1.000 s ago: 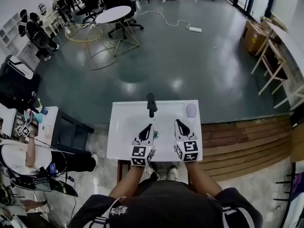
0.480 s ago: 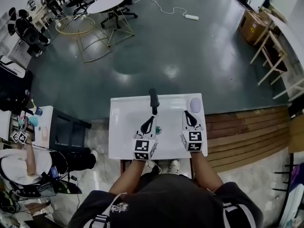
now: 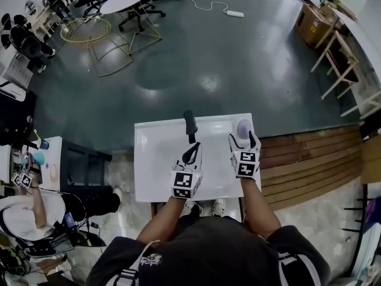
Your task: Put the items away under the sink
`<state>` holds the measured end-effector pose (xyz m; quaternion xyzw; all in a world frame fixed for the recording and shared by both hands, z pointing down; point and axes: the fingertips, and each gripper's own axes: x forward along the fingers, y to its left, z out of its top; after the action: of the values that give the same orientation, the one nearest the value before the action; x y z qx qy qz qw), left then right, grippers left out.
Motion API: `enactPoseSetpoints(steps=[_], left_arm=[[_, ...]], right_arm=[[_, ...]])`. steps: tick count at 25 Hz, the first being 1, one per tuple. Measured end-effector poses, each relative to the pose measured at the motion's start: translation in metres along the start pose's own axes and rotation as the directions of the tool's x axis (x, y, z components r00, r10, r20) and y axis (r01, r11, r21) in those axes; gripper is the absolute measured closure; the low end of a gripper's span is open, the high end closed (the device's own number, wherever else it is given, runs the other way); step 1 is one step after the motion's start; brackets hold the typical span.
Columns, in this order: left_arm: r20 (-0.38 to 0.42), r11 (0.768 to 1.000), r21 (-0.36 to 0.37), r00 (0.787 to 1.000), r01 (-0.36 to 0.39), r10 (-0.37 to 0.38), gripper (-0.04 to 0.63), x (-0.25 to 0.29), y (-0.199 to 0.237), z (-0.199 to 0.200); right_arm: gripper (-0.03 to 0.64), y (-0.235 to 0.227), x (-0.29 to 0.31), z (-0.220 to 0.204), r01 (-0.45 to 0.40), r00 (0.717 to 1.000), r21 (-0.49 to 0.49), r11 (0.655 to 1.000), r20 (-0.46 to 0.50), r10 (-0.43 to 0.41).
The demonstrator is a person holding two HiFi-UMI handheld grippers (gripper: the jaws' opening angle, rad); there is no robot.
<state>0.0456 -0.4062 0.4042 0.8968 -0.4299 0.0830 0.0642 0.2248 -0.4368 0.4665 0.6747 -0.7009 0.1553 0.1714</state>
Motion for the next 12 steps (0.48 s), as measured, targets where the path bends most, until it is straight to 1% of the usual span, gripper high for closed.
enactPoseSetpoints(steps=[3,6,8,12], left_arm=[[-0.011,1.0,0.005,1.0,0.005,-0.005,0.589,0.003,-0.002,-0.006],[-0.03,0.999,0.041,0.999,0.027,-0.026,0.588,0.004,-0.006,-0.01],[-0.038,0.998,0.046,0.999,0.03,-0.028,0.588,0.004,-0.006,-0.013],[-0.057,1.0,0.028,0.998,0.009,-0.008,0.589,0.004,0.0,-0.025]], right_arm=[[0.22,-0.017,0.019,-0.01,0.035,0.998,0.016,0.999,-0.054,-0.034],[0.167,-0.028,0.039,-0.021,0.052,0.993,0.029,0.998,-0.112,-0.048],[0.152,-0.03,0.051,-0.027,0.047,0.988,0.035,0.998,-0.146,-0.042],[0.139,-0.033,0.069,-0.042,0.034,0.977,0.031,0.999,-0.212,-0.027]])
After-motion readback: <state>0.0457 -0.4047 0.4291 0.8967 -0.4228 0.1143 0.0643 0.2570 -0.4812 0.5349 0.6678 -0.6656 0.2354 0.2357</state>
